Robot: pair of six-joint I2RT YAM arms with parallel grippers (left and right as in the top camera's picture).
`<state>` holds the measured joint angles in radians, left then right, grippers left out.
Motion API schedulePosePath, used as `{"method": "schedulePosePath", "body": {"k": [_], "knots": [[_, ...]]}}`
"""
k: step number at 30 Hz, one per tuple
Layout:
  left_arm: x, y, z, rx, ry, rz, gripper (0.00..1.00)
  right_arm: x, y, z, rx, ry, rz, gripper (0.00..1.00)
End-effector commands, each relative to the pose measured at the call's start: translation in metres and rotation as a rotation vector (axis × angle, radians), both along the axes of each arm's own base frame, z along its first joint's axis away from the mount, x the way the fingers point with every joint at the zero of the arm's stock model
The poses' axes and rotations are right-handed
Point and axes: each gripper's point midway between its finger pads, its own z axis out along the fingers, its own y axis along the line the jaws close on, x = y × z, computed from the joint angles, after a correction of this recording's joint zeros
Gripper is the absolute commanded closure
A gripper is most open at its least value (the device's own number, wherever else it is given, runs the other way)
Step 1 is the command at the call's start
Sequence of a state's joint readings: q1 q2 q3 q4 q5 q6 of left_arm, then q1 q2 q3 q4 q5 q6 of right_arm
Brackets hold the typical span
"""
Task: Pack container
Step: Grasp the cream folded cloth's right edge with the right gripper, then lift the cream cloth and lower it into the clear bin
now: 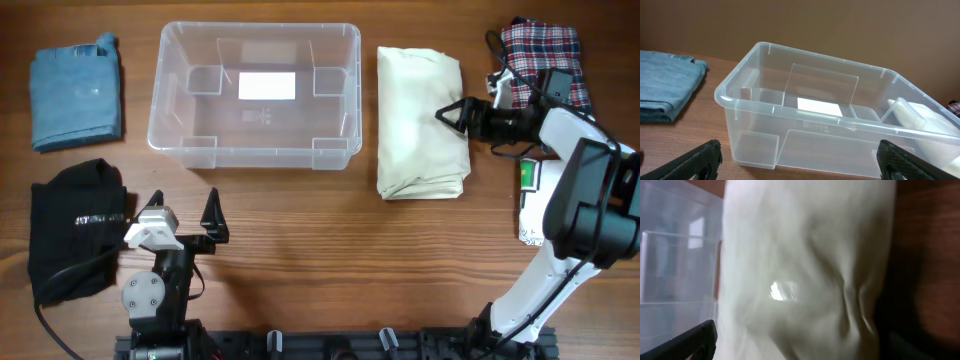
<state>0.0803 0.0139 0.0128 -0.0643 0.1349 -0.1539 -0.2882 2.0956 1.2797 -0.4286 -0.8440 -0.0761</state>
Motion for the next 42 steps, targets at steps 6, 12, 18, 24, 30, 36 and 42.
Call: {"method": "schedulePosePath", "body": {"k": [6,12,18,24,30,36,42], "knots": [[0.0,0.0,-0.002,0.017,-0.001,0.0,0.0,-0.014,0.042,-0.068,0.128,0.147,0.046,0.23],[0.0,0.0,-0.002,0.017,-0.001,0.0,0.0,-0.01,0.04,-0.066,0.115,0.114,0.059,0.85],[0.0,0.0,-0.002,0.017,-0.001,0.0,0.0,0.004,0.036,-0.023,0.077,0.028,0.07,0.96],[0.0,0.0,-0.002,0.016,-0.001,0.0,0.0,0.012,0.014,0.111,-0.155,-0.185,0.048,0.96],[0.0,0.0,-0.002,0.016,-0.001,0.0,0.0,-0.022,0.041,0.256,-0.412,-0.683,0.206,0.96],[0.0,0.0,-0.002,0.017,-0.001,0.0,0.0,-0.05,0.123,0.384,-0.469,-1.25,0.327,0.96],[0.0,0.0,-0.002,0.016,-0.001,0.0,0.0,-0.075,0.205,0.42,-0.496,-1.634,0.522,0.96]]}}
